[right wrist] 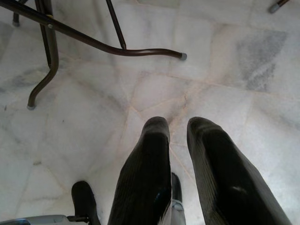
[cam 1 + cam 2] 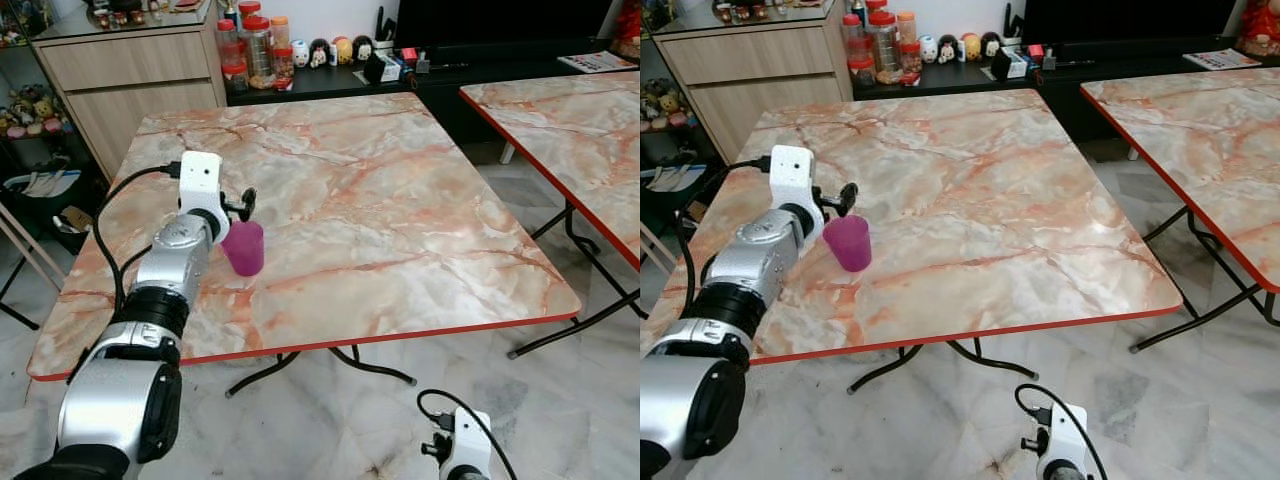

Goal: Setting the table

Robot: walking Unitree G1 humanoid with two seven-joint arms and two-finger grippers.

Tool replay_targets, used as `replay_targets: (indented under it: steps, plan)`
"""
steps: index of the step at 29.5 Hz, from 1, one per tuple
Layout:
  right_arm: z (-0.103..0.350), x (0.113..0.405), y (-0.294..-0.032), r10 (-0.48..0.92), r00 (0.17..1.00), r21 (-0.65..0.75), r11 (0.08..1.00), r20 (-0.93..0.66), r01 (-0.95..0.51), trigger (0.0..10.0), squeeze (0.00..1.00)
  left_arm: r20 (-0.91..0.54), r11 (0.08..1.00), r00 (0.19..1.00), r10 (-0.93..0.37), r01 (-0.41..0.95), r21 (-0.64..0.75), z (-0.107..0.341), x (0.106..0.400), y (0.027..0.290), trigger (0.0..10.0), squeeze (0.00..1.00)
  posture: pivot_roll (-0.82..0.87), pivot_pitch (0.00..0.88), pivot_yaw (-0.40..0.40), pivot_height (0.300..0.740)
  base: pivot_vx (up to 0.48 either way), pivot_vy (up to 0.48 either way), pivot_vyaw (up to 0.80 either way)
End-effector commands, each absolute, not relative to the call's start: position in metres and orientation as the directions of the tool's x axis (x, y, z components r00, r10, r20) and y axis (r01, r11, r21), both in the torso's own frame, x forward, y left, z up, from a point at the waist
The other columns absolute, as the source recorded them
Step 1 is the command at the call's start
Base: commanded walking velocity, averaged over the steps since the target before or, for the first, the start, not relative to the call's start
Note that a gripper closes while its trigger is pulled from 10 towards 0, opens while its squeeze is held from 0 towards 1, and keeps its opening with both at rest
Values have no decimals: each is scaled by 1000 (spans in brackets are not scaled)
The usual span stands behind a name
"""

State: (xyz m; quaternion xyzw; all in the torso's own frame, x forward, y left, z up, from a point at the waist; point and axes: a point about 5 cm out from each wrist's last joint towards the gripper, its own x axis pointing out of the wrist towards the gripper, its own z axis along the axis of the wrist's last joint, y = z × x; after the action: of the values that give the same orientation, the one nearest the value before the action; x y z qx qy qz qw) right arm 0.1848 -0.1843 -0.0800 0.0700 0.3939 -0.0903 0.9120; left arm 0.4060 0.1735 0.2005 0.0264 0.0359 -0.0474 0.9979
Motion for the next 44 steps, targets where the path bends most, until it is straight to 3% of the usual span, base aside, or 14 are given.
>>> replay_targets:
  steps: [1, 16, 27, 44]
  plan:
    - [-81, 184, -184, -112, 664, 49, 975, -739, 219, 10000, 0, -83, 996, 994, -64, 69, 64, 207, 409, 180, 10000, 0, 6, 0, 29, 740, 0, 0, 0]
    - [-80, 186, -184, -112, 665, 49, 974, -739, 219, 10000, 0, -150, 995, 988, -19, 34, 97, 205, 410, 195, 10000, 0, 0, 0, 32, 740, 0, 0, 0]
    - [-81, 184, -185, -114, 660, 49, 973, -742, 224, 10000, 0, -320, 966, 943, -86, 158, 207, 177, 404, 188, 10000, 0, -3, 0, 33, 740, 0, 0, 0]
    - [-81, 183, -185, -115, 660, 49, 973, -743, 224, 10000, 0, -372, 947, 920, -120, 219, 234, 163, 401, 180, 10000, 0, -8, 0, 34, 740, 0, 0, 0]
